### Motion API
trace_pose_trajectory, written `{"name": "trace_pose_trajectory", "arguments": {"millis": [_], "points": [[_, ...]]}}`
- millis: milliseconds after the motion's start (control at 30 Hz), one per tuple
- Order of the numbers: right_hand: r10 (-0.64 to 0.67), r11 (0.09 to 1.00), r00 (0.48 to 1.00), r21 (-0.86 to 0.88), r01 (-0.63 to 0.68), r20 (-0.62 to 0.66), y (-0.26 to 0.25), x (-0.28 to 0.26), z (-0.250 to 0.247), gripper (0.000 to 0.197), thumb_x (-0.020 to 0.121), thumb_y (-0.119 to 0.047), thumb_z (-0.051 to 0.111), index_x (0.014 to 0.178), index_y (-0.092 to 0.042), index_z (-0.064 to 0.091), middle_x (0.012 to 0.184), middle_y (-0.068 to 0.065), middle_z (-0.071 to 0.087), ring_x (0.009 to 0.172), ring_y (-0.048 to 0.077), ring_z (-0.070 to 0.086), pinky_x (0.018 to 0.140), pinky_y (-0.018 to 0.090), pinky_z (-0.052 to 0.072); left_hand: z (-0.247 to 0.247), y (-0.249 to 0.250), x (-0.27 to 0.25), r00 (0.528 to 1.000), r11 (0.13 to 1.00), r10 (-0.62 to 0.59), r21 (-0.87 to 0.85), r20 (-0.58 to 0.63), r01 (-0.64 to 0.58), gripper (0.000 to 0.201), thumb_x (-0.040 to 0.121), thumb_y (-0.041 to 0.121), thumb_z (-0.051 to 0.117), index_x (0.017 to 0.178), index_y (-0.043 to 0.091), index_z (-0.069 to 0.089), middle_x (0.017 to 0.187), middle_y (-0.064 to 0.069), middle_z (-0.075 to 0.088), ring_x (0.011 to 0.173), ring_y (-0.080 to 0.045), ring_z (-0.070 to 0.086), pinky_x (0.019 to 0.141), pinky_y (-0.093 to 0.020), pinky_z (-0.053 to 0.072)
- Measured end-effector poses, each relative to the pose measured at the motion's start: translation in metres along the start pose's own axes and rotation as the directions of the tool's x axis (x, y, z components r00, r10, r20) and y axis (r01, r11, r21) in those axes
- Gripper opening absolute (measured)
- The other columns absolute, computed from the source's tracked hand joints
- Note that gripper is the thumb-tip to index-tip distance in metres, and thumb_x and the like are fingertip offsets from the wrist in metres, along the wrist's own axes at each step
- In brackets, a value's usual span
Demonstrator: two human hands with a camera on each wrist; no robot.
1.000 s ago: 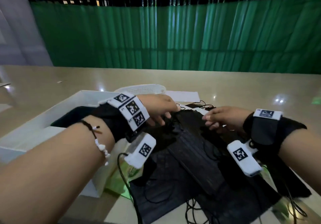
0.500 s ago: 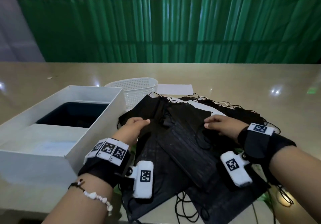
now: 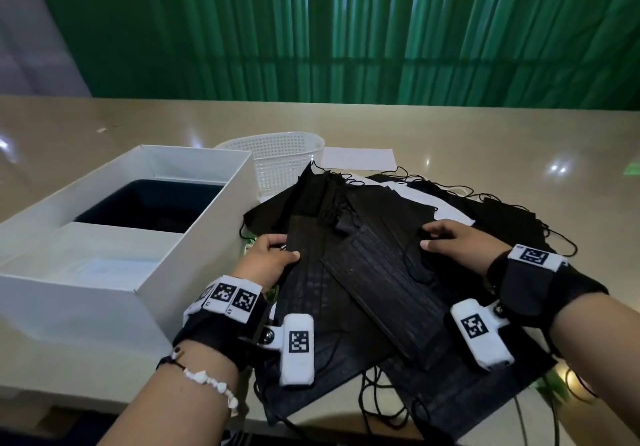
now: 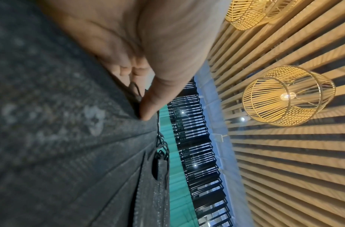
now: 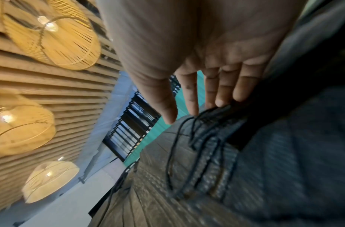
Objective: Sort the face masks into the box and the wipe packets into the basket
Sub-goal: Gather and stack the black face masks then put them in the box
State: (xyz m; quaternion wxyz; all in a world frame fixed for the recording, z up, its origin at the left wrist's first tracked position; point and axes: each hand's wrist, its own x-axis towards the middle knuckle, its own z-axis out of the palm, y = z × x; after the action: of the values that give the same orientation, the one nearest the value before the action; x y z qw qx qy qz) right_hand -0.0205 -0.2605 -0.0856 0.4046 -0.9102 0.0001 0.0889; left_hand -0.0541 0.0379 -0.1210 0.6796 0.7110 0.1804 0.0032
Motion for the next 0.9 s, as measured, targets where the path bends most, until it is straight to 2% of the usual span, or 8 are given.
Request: {"name": "trace_pose_trajectory", "arguments": {"millis": [67,200,333,467,667,767,833,900], "points": [[-0.069,0.997,0.996,-0.029,0.068,-0.051,-0.009,-0.003,-0.003,0.023,0.084,-0.025,0.067,0.106,-0.026,0.061,0.107,-0.002,0.059,0.101,0.013,0.058,0.091,0.022,0.041,-0.001,-0.002,0.002,1.0,1.0,-0.004,-0.023,-0.026,0.004,0.023,0.08,0.005,0.07,0.084,0.019,0.052,0.092,-0.008,0.06,0.088,-0.026,0.059,0.09,-0.041,0.05],[-0.252,0.962,0.966,-0.124,0.245,-0.05,-0.038,-0.012,-0.003,0.006,0.084,-0.021,0.066,0.078,-0.021,0.065,0.074,-0.005,0.065,0.06,-0.002,0.055,0.062,0.015,0.043,-0.002,-0.004,0.005,0.999,0.995,-0.022,-0.099,-0.043,0.018,0.033,0.082,0.011,0.068,0.068,0.016,0.039,0.063,-0.004,0.044,0.056,-0.017,0.042,0.058,-0.03,0.036],[-0.155,0.947,0.972,-0.254,0.197,0.177,-0.052,-0.012,0.006,0.014,0.08,-0.03,0.07,0.089,-0.019,0.066,0.077,0.0,0.07,0.069,0.008,0.06,0.078,0.023,0.046,-0.002,-0.004,0.002,1.0,0.995,-0.007,-0.096,-0.005,0.007,0.027,0.082,0.012,0.068,0.068,0.014,0.045,0.064,-0.006,0.051,0.056,-0.017,0.046,0.057,-0.028,0.038],[-0.068,0.924,0.975,-0.355,0.141,0.211,-0.052,-0.009,0.014,0.022,0.074,-0.037,0.075,0.084,-0.02,0.065,0.07,-0.01,0.06,0.065,0.003,0.053,0.066,0.017,0.041,-0.002,-0.005,0.002,1.0,0.992,0.015,-0.122,-0.003,-0.015,0.02,0.083,0.004,0.066,0.076,0.014,0.05,0.072,-0.005,0.054,0.061,-0.015,0.05,0.057,-0.026,0.042],[-0.033,0.854,0.948,-0.484,0.19,0.316,-0.053,-0.008,0.033,0.027,0.077,-0.032,0.073,0.064,-0.022,0.052,0.062,-0.007,0.052,0.057,0.005,0.047,0.056,0.019,0.037,-0.002,-0.004,0.001,0.997,0.992,0.035,-0.126,0.074,-0.025,0.014,0.086,-0.001,0.06,0.08,0.012,0.057,0.075,-0.006,0.062,0.056,-0.01,0.059,0.049,-0.018,0.049],[-0.089,0.94,0.991,-0.32,0.115,0.096,-0.056,0.004,0.021,0.025,0.076,-0.043,0.072,0.074,-0.022,0.058,0.074,-0.005,0.06,0.073,0.01,0.055,0.068,0.024,0.042,-0.002,-0.004,0.002,0.997,0.99,0.026,-0.144,0.075,-0.015,0.015,0.086,-0.001,0.059,0.08,0.012,0.056,0.074,-0.006,0.062,0.052,-0.008,0.059,0.052,-0.02,0.05],[-0.05,0.968,0.998,-0.248,0.036,-0.048,-0.057,0.016,0.008,0.036,0.078,-0.05,0.067,0.099,-0.021,0.061,0.1,-0.002,0.063,0.097,0.016,0.059,0.084,0.027,0.042,-0.002,-0.004,0.002,0.997,0.99,0.024,-0.142,0.068,-0.014,0.016,0.086,-0.002,0.06,0.079,0.012,0.055,0.075,-0.007,0.062,0.058,-0.012,0.058,0.056,-0.022,0.049],[0.035,0.934,0.998,-0.353,-0.05,-0.049,-0.057,0.026,-0.001,0.054,0.08,-0.05,0.064,0.123,-0.018,0.054,0.123,0.002,0.057,0.116,0.019,0.052,0.095,0.026,0.036,-0.002,-0.004,0.002,0.998,0.991,0.027,-0.135,0.062,-0.018,0.017,0.086,-0.002,0.06,0.079,0.012,0.055,0.075,-0.007,0.062,0.06,-0.014,0.057,0.056,-0.023,0.048]]}}
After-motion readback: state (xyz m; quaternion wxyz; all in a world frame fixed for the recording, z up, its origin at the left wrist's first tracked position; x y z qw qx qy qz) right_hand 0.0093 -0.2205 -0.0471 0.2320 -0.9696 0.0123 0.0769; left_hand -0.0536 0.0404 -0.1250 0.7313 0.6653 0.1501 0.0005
